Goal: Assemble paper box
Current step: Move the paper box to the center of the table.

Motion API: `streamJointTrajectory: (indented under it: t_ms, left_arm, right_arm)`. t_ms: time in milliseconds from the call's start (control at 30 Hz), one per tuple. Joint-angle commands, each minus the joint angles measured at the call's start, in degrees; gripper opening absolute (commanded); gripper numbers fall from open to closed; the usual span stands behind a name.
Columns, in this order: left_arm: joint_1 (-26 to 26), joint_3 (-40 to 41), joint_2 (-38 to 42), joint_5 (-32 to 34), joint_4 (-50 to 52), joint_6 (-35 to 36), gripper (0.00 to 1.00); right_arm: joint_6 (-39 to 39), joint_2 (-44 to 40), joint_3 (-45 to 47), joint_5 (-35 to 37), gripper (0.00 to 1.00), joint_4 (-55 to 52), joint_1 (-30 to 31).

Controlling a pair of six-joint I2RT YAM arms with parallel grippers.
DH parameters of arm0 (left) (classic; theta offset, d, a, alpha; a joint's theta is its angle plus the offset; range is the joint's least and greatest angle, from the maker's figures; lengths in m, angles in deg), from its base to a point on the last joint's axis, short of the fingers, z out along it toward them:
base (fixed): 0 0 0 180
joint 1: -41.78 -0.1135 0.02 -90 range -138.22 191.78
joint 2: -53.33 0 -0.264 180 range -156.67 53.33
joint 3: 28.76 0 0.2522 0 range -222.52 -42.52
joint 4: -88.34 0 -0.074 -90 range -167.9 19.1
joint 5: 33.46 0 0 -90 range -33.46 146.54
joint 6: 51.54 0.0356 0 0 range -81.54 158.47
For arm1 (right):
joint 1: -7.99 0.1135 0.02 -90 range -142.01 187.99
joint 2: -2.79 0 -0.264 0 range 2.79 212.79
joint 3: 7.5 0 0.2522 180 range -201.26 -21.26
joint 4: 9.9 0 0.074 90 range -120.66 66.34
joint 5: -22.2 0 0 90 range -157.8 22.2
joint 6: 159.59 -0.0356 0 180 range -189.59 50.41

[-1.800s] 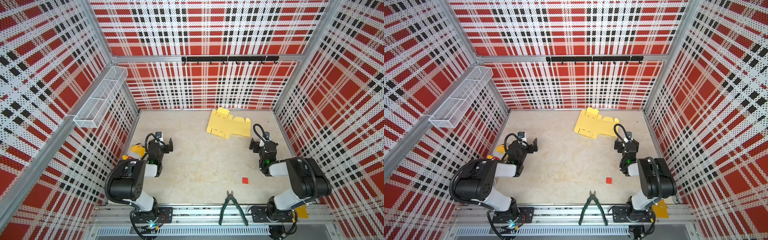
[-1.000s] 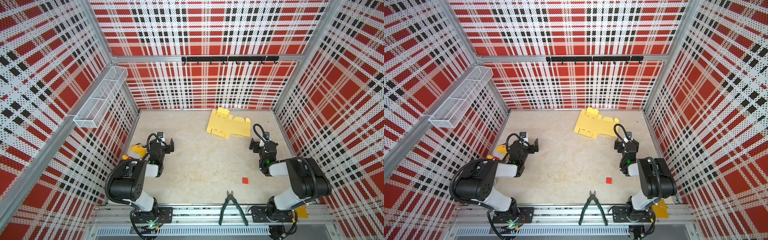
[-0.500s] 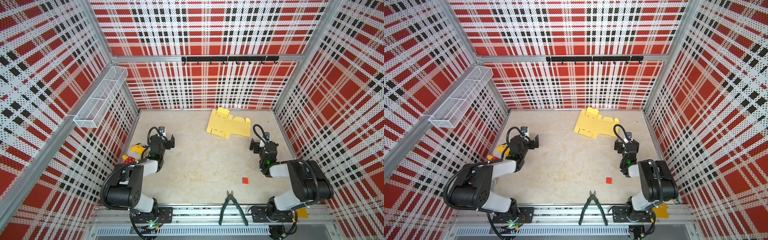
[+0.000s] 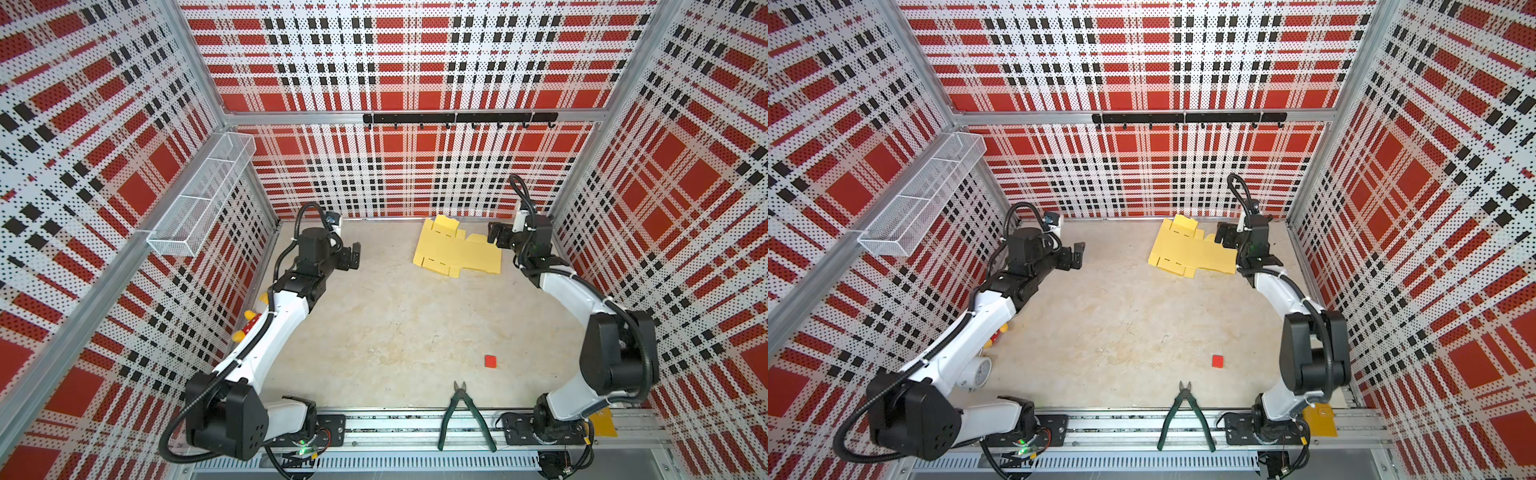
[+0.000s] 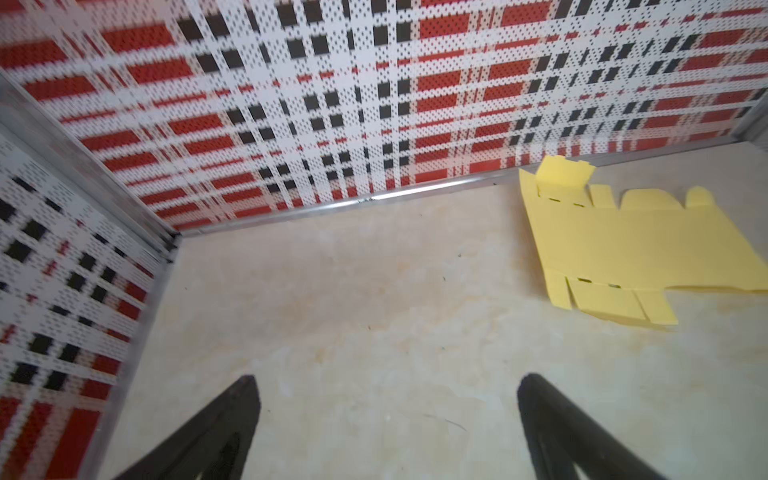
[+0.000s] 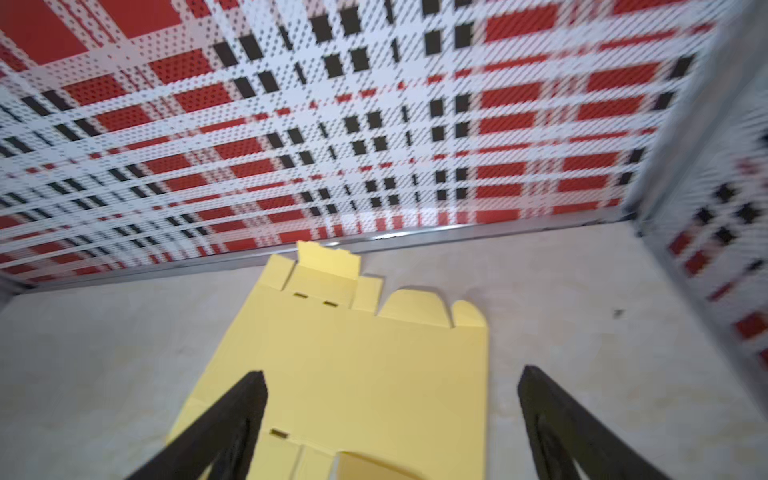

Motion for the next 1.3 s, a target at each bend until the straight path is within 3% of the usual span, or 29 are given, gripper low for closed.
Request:
streamJointTrajectory:
  t_ms: [0,233,567,1000,1267]
  left_arm:
    - [-3.23,4.87,1.11,-9.19,4.83,-5.31,0.99]
    - [-10.19,5.94,3.3,-12.29,2.68,-8.74,0.99]
    - [-12.6,4.93,4.26,-11.85,3.83,-7.52,0.99]
    - [-13.48,4.93,2.78,-13.84,3.18,-8.56,0.99]
    - [-13.81,3.93,0.45,-15.72,3.27,-10.46,0.99]
  right_arm:
    - [-10.18,7.43,-5.08,-11.65,0.87,-8.29,0.46]
    - [-21.55,19.51,-10.56,-24.09,0.7,-3.29,0.38]
    - [-25.33,27.04,-10.49,-26.42,0.68,-2.15,-0.16]
    - [-31.14,25.22,7.66,-28.23,0.66,12.36,0.52]
    - [-34.92,24.16,17.26,-29.78,0.65,20.67,5.09]
